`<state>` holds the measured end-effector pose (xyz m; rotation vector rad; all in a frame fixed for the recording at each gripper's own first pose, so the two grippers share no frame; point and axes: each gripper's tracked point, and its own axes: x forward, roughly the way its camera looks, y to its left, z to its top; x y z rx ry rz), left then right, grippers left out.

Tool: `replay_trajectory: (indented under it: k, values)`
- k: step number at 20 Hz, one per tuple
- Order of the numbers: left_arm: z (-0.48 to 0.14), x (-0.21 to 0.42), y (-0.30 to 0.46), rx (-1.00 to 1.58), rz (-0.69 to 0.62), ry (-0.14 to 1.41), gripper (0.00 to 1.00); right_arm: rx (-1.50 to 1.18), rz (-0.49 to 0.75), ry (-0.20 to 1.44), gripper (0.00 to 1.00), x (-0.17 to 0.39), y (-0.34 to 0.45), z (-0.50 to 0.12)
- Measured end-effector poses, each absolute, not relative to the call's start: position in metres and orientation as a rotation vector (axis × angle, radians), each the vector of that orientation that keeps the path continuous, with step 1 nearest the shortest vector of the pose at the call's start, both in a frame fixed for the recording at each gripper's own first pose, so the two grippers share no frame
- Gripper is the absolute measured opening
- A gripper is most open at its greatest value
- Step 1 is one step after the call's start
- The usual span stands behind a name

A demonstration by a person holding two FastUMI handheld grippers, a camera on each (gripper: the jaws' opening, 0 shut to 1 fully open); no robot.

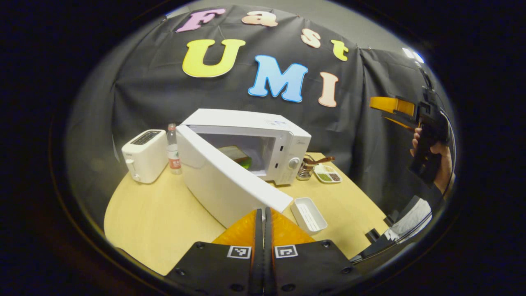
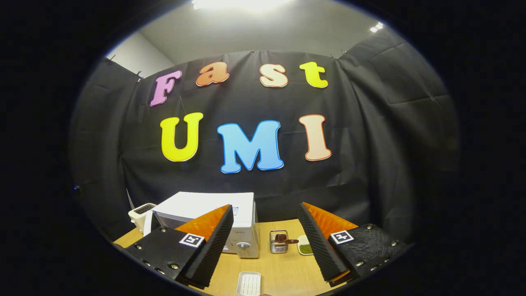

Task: Open the microwave oven with the left hand, put the food in, and close the microwave oven.

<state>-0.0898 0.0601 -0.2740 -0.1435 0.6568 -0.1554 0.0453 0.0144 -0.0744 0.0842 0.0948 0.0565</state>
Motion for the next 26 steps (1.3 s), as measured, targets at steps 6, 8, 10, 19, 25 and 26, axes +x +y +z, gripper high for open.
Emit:
replay_trajectory:
  k: [6, 8, 10, 19, 25, 26]
  values:
    - [-0.28, -0.04, 0.027, -0.125, -0.182, 0.649, 0.06, 0.097, 0.051, 0.097, 0.95, 0.059, -0.019, -0.077]
    - [-0.285, -0.025, 0.017, -0.118, -0.19, 0.653, 0.07, 0.094, 0.06, 0.086, 0.96, 0.061, -0.024, -0.076]
    - [-0.289, -0.011, 0.006, -0.126, -0.199, 0.657, 0.07, 0.082, 0.072, 0.074, 0.96, 0.062, -0.028, -0.075]
    - [-0.299, 0.043, -0.02, -0.114, -0.207, 0.659, 0.07, 0.073, 0.06, 0.074, 0.96, 0.074, -0.06, -0.084]
    - [-0.307, 0.077, -0.03, -0.161, -0.162, 0.655, 0.07, 0.092, 0.047, 0.083, 0.96, 0.082, -0.086, -0.092]
    - [-0.308, 0.082, -0.031, -0.161, -0.153, 0.655, 0.07, 0.097, 0.047, 0.087, 0.96, 0.085, -0.09, -0.094]
